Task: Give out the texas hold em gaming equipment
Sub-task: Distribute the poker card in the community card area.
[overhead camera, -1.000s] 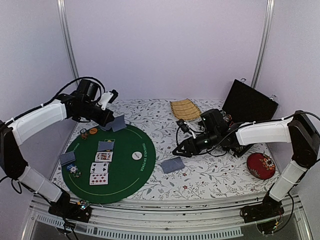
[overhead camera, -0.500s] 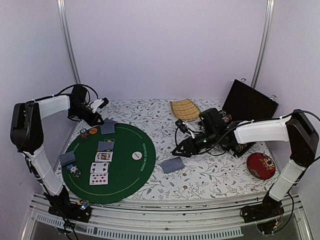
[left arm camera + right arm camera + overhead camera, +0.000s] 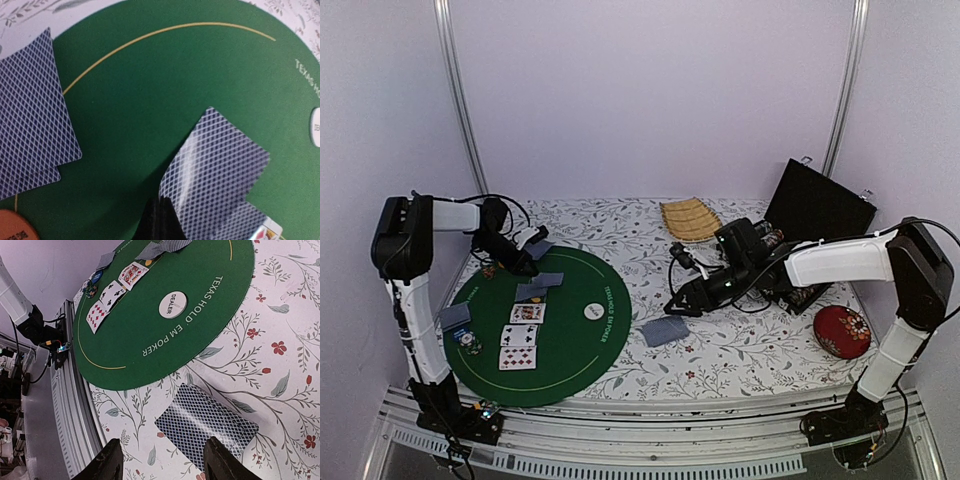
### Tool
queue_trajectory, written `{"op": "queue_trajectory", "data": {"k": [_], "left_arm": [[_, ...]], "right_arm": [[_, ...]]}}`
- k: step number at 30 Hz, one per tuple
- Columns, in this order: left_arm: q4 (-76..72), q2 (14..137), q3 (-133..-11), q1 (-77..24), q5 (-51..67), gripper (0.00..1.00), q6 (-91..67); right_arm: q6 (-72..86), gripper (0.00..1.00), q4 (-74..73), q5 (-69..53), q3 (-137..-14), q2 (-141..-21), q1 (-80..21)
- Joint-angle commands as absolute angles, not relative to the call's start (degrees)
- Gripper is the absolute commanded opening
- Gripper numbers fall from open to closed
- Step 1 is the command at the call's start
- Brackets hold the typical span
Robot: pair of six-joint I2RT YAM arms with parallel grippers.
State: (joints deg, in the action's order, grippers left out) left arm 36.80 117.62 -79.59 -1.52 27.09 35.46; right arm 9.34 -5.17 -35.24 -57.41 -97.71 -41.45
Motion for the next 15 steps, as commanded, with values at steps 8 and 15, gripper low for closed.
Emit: {"op": "queue_trajectory", "data": {"k": [8,15], "left_arm": [[32.53,118.66,-81.37,-1.51,17.25,0.00,37.69],[28.92,116.41,-79.85,-1.56,13.01,0.00,38.99]], "right_arm": [[8.96,0.58,-6.71,-35.70,-61.01,-100.20,-41.09],[9.14,0.58,-6.90,-35.77,-61.34,-100.84,-41.06]]}}
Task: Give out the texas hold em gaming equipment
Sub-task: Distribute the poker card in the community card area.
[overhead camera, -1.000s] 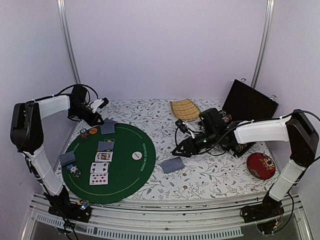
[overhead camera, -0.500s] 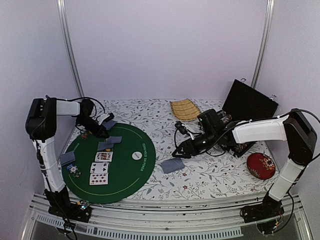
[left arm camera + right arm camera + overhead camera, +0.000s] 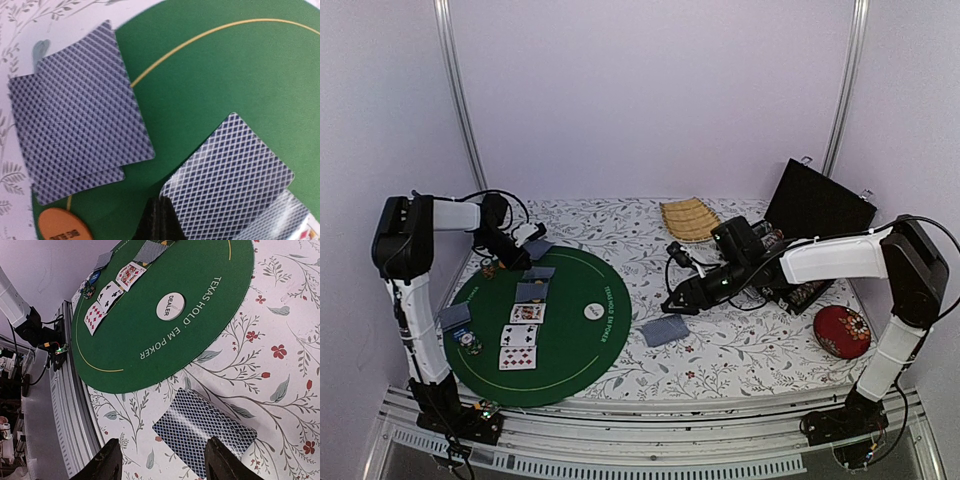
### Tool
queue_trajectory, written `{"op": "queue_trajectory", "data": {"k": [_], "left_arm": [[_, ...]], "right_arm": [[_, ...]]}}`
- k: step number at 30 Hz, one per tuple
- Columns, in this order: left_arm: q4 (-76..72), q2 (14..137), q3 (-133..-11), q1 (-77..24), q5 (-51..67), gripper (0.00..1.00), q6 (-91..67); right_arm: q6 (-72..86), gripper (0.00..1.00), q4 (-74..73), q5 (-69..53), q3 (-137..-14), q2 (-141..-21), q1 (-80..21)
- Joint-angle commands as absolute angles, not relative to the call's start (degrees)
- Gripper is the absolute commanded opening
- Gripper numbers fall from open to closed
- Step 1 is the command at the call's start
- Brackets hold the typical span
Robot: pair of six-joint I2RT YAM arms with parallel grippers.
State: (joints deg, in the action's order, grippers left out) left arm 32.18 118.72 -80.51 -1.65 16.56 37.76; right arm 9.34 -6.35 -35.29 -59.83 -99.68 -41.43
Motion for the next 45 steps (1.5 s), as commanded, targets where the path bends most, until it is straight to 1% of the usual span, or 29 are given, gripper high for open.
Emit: {"op": "queue_trajectory", "data": {"k": [1,15,22,23,24,26,27,28,30,34,37,38,40,43,45], "left_arm": [[28.65,116.30,-79.58,-1.58,12.96,0.00,38.90],[29.45,114.05,-76.30,-1.67,16.25,0.00,38.89],[29.19,115.04,-78.36,-1.67,13.16,0.01,34.73],[29.74,115.27,-79.05,-1.67,12.47,0.04,34.02],[30.35,115.45,-79.48,-1.67,12.08,0.10,33.67],[30.75,115.21,-79.99,-1.75,10.87,0.33,32.67],[30.95,114.81,-80.37,-1.75,10.67,0.41,31.90],[31.59,114.31,-80.94,-1.79,10.89,0.45,30.75],[33.02,113.28,-81.66,-1.84,11.57,0.48,29.05],[35.63,107.63,-81.11,-1.91,12.36,0.49,23.90],[37.17,103.77,-79.25,-1.93,12.08,0.51,17.30],[37.12,102.62,-78.31,-1.93,11.46,0.53,14.08],[35.45,100.46,-74.96,-1.55,11.32,0.59,6.45],[31.27,98.07,-66.62,-1.23,14.44,0.64,-2.34],[28.03,96.90,-62.22,-1.29,15.80,0.65,-6.19]], "right_arm": [[9.14,0.58,-6.92,-35.77,-61.35,-100.96,-41.05],[9.14,0.59,-6.86,-36.04,-61.35,-101.19,-41.06],[8.97,0.60,-6.89,-35.90,-60.95,-100.88,-41.12],[8.97,0.60,-6.93,-35.86,-60.91,-100.90,-41.08],[8.96,0.60,-6.86,-35.86,-60.97,-100.90,-41.06],[8.89,0.61,-6.77,-35.90,-60.91,-100.82,-41.11],[8.88,0.61,-6.57,-35.87,-60.78,-100.81,-41.11],[8.88,0.61,-6.40,-35.82,-60.63,-100.71,-41.05],[9.13,0.61,-5.68,-35.90,-60.16,-100.66,-41.06],[10.07,0.62,-4.08,-36.18,-58.97,-100.55,-41.05],[10.74,0.62,-2.78,-37.02,-58.35,-100.82,-41.05],[10.80,0.61,-2.73,-37.43,-58.48,-101.08,-41.11],[10.52,0.62,-2.98,-37.87,-58.76,-101.56,-41.05],[9.69,0.62,-3.48,-37.61,-59.05,-101.77,-41.05],[8.96,0.62,-3.84,-37.65,-59.27,-101.89,-41.06]]}}
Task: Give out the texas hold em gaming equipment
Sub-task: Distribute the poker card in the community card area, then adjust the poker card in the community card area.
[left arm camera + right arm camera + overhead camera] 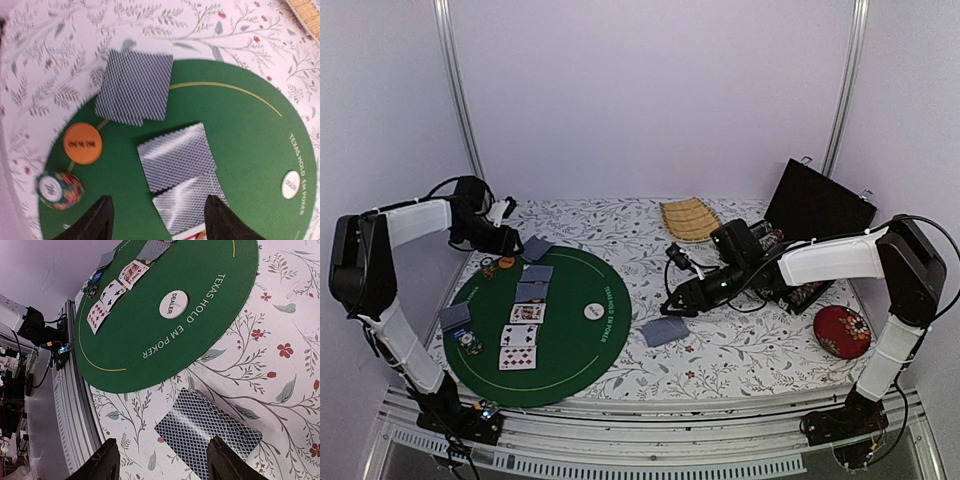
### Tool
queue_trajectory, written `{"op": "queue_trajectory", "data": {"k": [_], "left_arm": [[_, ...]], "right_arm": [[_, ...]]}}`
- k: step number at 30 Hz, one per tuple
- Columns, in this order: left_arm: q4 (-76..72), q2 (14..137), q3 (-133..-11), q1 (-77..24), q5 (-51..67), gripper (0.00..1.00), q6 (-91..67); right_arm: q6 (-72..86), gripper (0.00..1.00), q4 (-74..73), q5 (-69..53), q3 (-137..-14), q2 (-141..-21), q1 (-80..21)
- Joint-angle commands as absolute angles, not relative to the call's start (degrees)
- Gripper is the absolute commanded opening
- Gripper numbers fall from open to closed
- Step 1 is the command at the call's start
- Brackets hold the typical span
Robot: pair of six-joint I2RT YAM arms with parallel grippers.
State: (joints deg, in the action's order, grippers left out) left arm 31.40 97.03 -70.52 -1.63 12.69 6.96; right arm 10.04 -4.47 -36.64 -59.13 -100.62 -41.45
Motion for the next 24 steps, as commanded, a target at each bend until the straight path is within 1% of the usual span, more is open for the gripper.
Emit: {"op": "queue_trajectory", "data": {"k": [1,3,7,11,14,16,18,22,24], "left_arm": [[26.78,96.60,-60.46,-1.31,15.48,0.65,-7.76],[24.95,96.10,-57.74,-1.27,13.66,0.64,-10.11],[22.59,96.86,-55.04,-1.55,12.10,0.57,-11.99],[20.12,98.69,-54.46,-1.84,11.09,0.56,-12.16],[17.38,100.03,-54.64,-2.02,12.58,0.53,-12.27],[17.13,101.53,-55.38,-2.39,13.67,0.48,-11.63],[18.55,103.03,-56.47,-2.82,12.05,0.42,-10.85],[19.86,104.19,-57.14,-3.68,9.90,0.39,-9.71],[19.78,104.22,-57.28,-4.22,8.60,0.33,-9.31]], "right_arm": [[8.70,0.62,-3.98,-37.74,-59.28,-101.97,-41.05],[8.00,0.62,-4.53,-37.79,-59.39,-102.04,-41.10],[6.57,0.62,-5.52,-37.44,-59.48,-102.07,-41.05],[6.25,0.62,-5.49,-37.44,-59.36,-102.53,-41.06],[6.33,0.62,-5.39,-37.32,-59.40,-102.89,-41.07],[6.33,0.62,-5.45,-37.14,-59.38,-102.82,-41.05],[6.33,0.62,-5.45,-37.02,-59.27,-102.63,-41.13],[6.50,0.62,-5.17,-36.84,-58.48,-102.23,-41.05],[6.50,0.62,-5.24,-36.74,-58.31,-102.50,-41.05]]}}
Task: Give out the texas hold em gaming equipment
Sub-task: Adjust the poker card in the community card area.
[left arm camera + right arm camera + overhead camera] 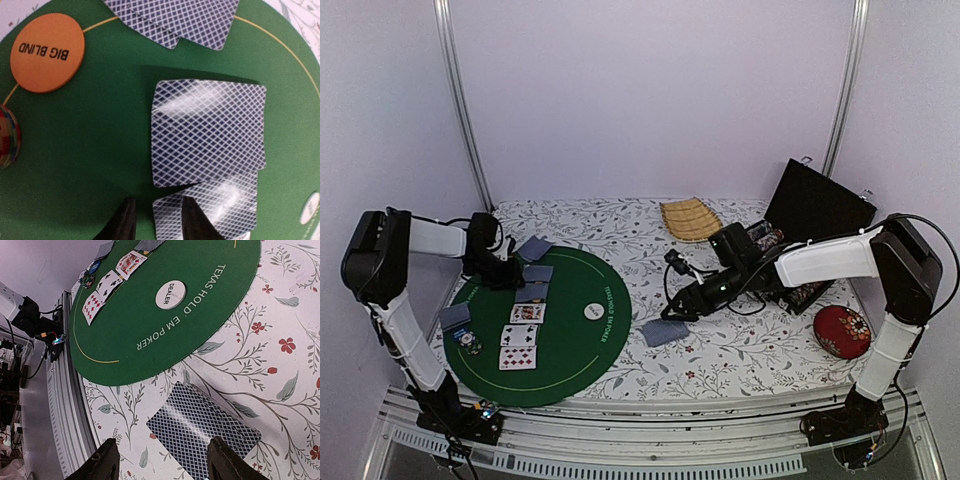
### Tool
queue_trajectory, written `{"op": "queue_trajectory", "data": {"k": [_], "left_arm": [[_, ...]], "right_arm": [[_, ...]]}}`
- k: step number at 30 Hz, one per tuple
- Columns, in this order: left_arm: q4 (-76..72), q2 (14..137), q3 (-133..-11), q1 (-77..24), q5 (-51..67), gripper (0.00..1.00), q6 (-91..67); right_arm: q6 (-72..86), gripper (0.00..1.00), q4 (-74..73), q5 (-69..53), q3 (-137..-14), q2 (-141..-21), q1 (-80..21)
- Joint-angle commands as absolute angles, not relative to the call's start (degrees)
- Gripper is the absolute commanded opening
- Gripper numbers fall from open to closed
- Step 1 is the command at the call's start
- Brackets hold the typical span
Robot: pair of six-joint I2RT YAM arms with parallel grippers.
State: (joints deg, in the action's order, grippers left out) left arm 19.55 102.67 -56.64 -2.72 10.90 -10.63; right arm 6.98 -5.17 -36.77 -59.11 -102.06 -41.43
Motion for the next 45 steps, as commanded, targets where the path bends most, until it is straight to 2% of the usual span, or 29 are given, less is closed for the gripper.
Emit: {"op": "queue_trajectory", "data": {"k": [1,11,34,42,45], "left_arm": [[19.75,104.30,-57.42,-4.39,8.66,0.30,-8.93],[21.66,103.89,-58.00,-5.17,9.60,0.01,-5.37],[29.09,102.23,-59.88,-7.44,3.97,0.00,-4.22],[28.66,98.91,-62.06,-7.36,6.23,0.30,-4.97],[26.42,98.75,-63.32,-6.81,8.43,0.37,-5.24]], "right_arm": [[6.50,0.62,-5.31,-36.74,-58.35,-102.58,-41.12],[6.09,0.62,-6.60,-36.04,-59.11,-102.35,-41.05],[5.34,0.63,-7.47,-35.69,-59.40,-102.30,-41.05],[5.36,0.64,-7.87,-35.06,-59.72,-101.46,-41.06],[5.36,0.64,-8.05,-34.98,-60.02,-101.34,-41.09]]}}
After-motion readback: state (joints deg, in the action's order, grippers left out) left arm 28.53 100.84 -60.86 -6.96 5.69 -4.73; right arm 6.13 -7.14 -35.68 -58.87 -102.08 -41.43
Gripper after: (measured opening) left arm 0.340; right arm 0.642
